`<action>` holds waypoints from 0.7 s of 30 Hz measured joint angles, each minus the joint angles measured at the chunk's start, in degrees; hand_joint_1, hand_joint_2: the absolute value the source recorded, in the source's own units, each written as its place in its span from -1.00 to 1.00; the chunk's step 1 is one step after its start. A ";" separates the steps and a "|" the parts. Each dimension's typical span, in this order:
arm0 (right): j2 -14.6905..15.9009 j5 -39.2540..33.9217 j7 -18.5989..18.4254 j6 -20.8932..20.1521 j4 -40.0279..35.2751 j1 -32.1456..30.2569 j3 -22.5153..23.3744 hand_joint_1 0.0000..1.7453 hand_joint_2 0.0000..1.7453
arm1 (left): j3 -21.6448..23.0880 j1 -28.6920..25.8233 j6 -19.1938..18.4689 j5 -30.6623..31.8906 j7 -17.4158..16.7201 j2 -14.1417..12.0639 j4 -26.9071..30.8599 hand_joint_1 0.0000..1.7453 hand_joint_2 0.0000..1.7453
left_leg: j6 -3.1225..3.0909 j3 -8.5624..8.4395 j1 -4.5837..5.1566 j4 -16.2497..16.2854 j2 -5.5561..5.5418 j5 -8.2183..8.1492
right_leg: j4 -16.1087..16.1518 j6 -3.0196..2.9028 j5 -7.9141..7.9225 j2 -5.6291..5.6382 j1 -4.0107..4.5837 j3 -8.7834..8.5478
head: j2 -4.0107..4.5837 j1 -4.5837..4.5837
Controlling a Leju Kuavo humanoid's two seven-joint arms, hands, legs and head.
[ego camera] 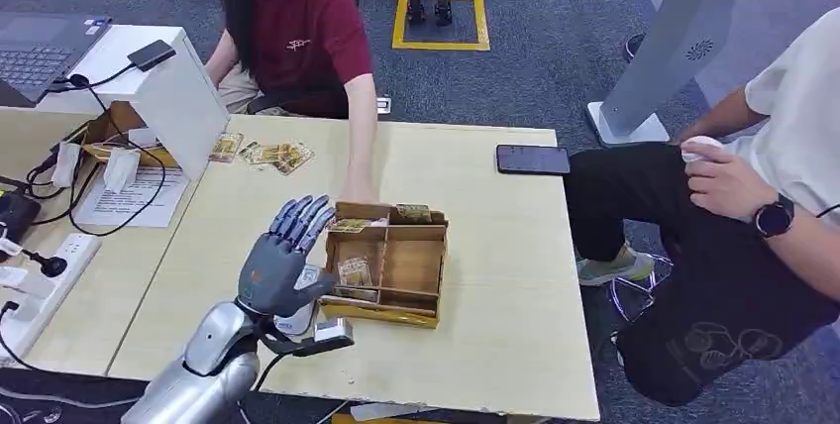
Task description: Pass the card to the sensor for recognition and then transmit it.
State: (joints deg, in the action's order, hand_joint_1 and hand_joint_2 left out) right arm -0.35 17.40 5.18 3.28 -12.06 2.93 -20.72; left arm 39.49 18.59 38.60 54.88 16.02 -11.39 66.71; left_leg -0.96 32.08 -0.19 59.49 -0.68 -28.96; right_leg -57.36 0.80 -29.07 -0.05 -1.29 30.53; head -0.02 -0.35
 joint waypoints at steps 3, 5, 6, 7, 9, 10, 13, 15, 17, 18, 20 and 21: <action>-0.02 0.02 -0.18 0.00 0.00 -0.01 -0.02 -1.00 1.00 | -0.31 0.07 -0.04 -0.11 0.00 0.00 -0.31 -1.00 1.00 | 0.00 0.00 0.00 0.00 0.00 0.00 | 0.00 0.00 0.00 0.00 0.00 0.00 | 0.00 0.00; -0.02 0.04 -0.20 0.02 0.00 -0.02 -0.05 -1.00 1.00 | -0.63 0.06 0.04 -0.46 0.02 0.11 -0.61 -1.00 1.00 | 0.00 0.00 0.00 0.00 0.00 0.00 | 0.00 0.00 0.00 0.00 0.00 0.00 | 0.02 0.00; 0.00 0.07 -0.20 0.06 0.00 -0.02 -0.05 -1.00 1.00 | -0.83 0.06 0.26 -0.44 0.13 0.24 -0.72 -1.00 1.00 | 0.00 0.00 0.00 0.00 0.00 0.00 | 0.00 0.00 0.00 0.00 0.00 0.00 | 0.02 0.00; -0.02 0.07 -0.20 0.09 0.00 -0.02 -0.05 -1.00 1.00 | -0.98 0.06 0.55 -0.22 0.28 0.33 -0.87 -1.00 1.00 | 0.00 0.00 0.00 0.00 0.00 0.00 | 0.00 0.00 0.00 0.00 0.00 0.00 | 0.02 0.00; -0.02 0.04 -0.20 0.11 0.00 -0.02 -0.05 -1.00 1.00 | -1.81 -0.08 0.79 0.72 0.83 0.83 -0.90 -1.00 1.00 | 0.00 0.00 0.00 0.00 0.00 0.00 | 0.00 0.00 0.00 0.00 0.00 0.00 | 0.02 0.00; -0.02 0.04 -0.20 0.11 0.00 -0.03 -0.05 -1.00 1.00 | -2.14 -0.13 0.81 0.83 1.05 1.05 -0.90 -1.00 1.00 | 0.00 0.00 0.00 0.00 0.00 0.00 | 0.00 0.00 0.00 0.00 0.00 0.00 | 0.00 0.00; -0.02 0.04 -0.26 0.09 0.00 -0.02 -0.04 -1.00 1.00 | -2.80 -0.11 0.90 1.66 1.14 1.79 -0.90 -1.00 1.00 | 0.00 0.00 0.00 0.00 0.00 0.00 | 0.00 0.00 0.00 0.00 0.00 0.00 | 0.02 0.00; -0.02 0.04 -0.35 0.02 -0.02 -0.01 -0.07 -1.00 1.00 | -2.93 0.00 0.90 2.91 0.50 2.19 -0.94 -1.00 1.00 | 0.00 0.00 0.00 0.00 0.00 0.00 | 0.00 0.00 0.00 0.00 0.00 0.00 | 0.00 0.00; -0.02 0.07 -0.37 -0.02 -0.09 0.00 -0.07 -1.00 1.00 | -2.95 0.25 0.90 4.07 -0.50 2.56 -1.18 -1.00 1.00 | 0.00 0.00 0.00 0.00 0.00 0.00 | 0.00 0.00 0.00 -0.01 0.00 0.00 | 0.00 0.00; -0.02 0.07 -0.46 -0.02 -0.18 0.00 -0.07 -1.00 1.00 | -2.95 0.46 0.90 5.16 -0.72 2.80 -1.47 -1.00 1.00 | 0.00 0.00 0.00 0.00 0.00 0.00 | 0.00 0.00 0.00 -0.01 0.00 0.00 | 0.02 0.00; -0.02 0.07 -0.64 -0.02 -0.37 0.01 -0.09 -1.00 1.00 | -3.39 0.55 0.90 5.84 0.31 3.10 -1.84 -1.00 1.00 | 0.00 0.00 0.00 0.00 0.00 0.00 | 0.00 0.00 0.00 0.00 0.00 0.00 | 0.00 0.00; -0.02 0.07 -0.74 -0.02 -0.42 0.01 -0.09 -1.00 1.00 | -3.78 0.51 0.90 5.81 1.18 3.35 -1.92 -1.00 1.00 | 0.00 0.00 0.00 0.00 0.00 0.00 | 0.00 0.00 0.00 0.00 0.00 0.00 | 0.00 -0.02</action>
State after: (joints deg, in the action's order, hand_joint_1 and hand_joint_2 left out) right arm -0.37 17.46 4.44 3.26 -12.48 2.94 -20.81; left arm 35.71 19.10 39.50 60.70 17.21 -8.04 64.78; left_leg -0.96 32.08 -0.19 59.49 -0.68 -28.96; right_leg -57.37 0.80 -29.07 -0.05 -1.29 30.52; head -0.02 -0.37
